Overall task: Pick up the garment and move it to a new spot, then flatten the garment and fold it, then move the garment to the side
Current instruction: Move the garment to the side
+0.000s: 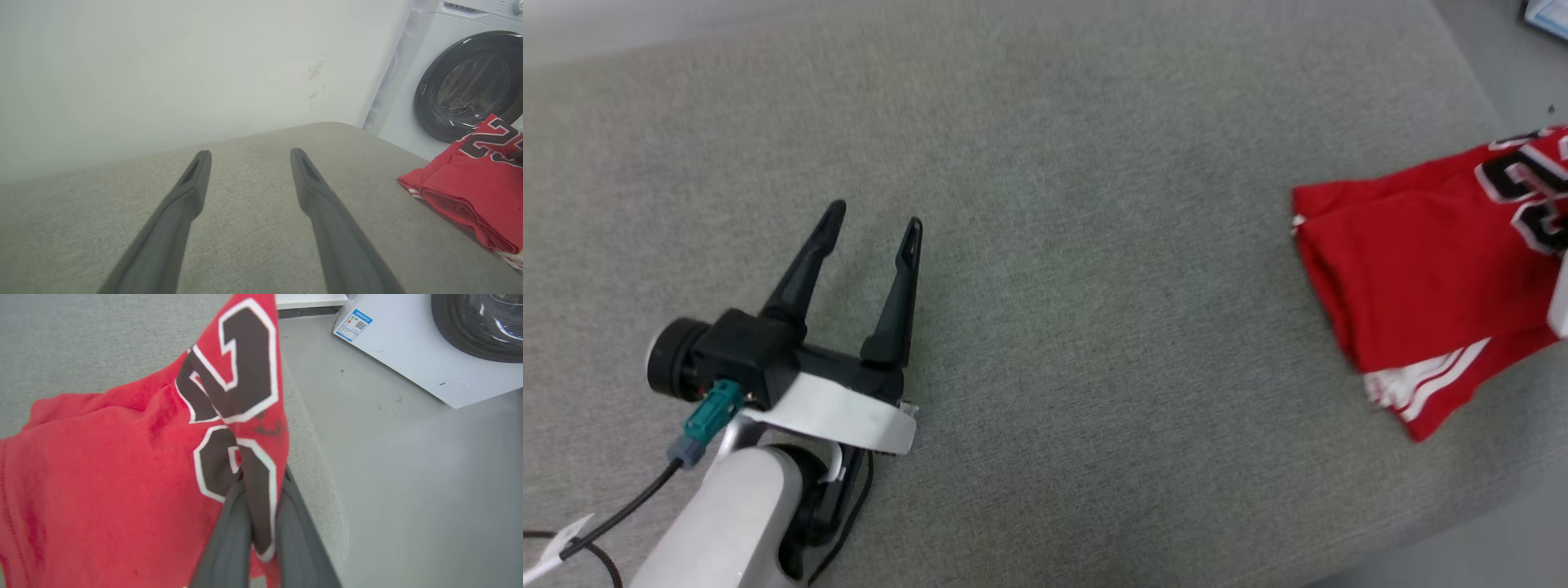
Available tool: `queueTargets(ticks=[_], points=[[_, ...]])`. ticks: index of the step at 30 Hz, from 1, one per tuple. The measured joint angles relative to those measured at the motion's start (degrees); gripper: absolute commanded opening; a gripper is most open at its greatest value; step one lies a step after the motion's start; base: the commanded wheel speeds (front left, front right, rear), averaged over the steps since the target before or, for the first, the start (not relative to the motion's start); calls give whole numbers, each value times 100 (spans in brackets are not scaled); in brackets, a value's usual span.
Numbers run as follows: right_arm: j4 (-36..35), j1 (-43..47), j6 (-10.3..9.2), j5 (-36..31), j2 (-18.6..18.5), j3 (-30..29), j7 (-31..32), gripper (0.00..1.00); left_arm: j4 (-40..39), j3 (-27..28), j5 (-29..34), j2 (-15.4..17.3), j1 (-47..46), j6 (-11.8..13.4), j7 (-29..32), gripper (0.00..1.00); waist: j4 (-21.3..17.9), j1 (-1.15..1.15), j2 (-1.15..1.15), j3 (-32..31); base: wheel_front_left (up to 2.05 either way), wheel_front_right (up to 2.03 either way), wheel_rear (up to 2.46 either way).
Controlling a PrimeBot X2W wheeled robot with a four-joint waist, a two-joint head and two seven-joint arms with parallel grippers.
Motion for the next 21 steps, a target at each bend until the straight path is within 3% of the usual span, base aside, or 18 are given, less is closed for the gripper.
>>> queueTargets(ticks=[7,13,14,15,16,21], points=[[398,-516,1,-686,-65,-993,-486,0,-201,-45,160,132,-457,-81,136,100,99,0,0,696,0,0,0],[813,-655,1,-1260,277,-1792,-666,0,-267,-98,238,165,-654,-118,178,100,243,1,0,1063,0,0,0],[872,-655,1,-1345,348,-1896,-710,7,-256,-107,237,163,-662,-120,178,100,268,1,0,1084,0,0,0],[912,-659,1,-1419,405,-2003,-767,62,-244,-118,237,160,-665,-120,177,100,287,1,0,1093,0,0,0],[945,-663,1,-1500,446,-2071,-820,100,-224,-126,235,158,-667,-121,176,100,295,1,0,1090,0,0,0],[1015,-662,1,-1783,530,-2328,-1085,100,-25,-149,131,101,-601,-146,91,100,292,0,0,901,0,0,0]])
